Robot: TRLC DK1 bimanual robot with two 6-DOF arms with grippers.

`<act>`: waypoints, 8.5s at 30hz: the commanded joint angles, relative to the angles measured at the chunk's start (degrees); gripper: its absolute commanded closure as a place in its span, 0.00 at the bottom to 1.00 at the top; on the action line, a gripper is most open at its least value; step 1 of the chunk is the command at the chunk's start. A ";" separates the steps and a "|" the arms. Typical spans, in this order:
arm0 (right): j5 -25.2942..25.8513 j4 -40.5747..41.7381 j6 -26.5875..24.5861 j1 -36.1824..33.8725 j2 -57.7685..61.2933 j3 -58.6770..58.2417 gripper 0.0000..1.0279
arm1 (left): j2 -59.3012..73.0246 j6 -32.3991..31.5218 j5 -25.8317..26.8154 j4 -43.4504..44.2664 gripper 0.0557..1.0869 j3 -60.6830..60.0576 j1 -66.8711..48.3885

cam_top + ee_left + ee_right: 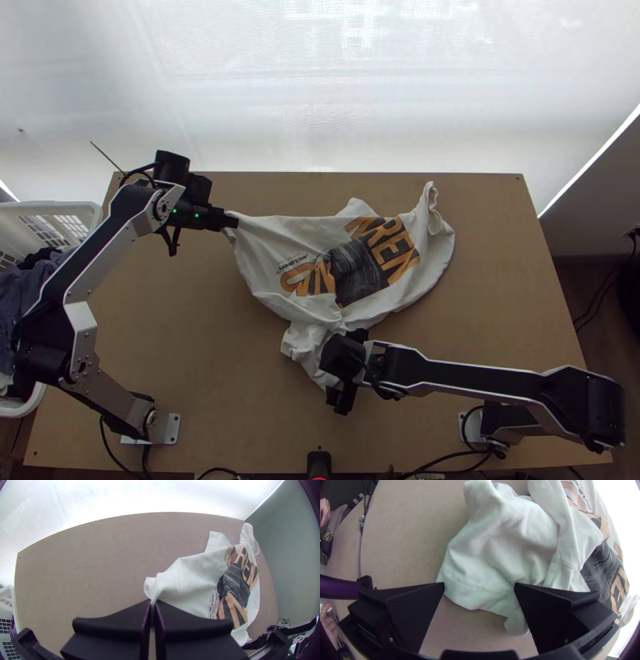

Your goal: Fold the t-shirt

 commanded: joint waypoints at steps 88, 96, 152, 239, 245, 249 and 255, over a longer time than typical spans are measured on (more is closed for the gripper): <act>10.97 22.31 -19.73 -67.00 5.50 71.82 0.97 | 0.26 4.59 -30.44 39.22 0.97 43.45 6.12; 12.20 17.57 -21.84 -67.26 3.04 74.99 0.97 | -1.67 5.64 -29.20 35.36 0.97 44.41 6.03; -7.67 -13.46 -26.24 -70.78 -63.84 47.21 0.97 | -53.44 8.01 0.68 -17.99 0.97 43.27 14.90; 13.08 33.30 -11.30 -56.98 38.38 51.52 0.97 | 31.55 -1.30 -24.02 34.74 0.97 23.32 9.98; 13.69 33.30 -10.68 -56.19 39.61 51.17 0.97 | 31.03 -1.74 -23.49 34.83 0.97 20.33 10.16; 13.60 33.47 -9.19 -55.22 35.30 45.45 0.97 | 30.32 -1.83 -22.53 35.27 0.97 18.92 11.12; 13.16 33.21 -6.90 -53.47 27.21 35.26 0.97 | 27.60 -1.57 -19.10 35.27 0.97 16.46 13.76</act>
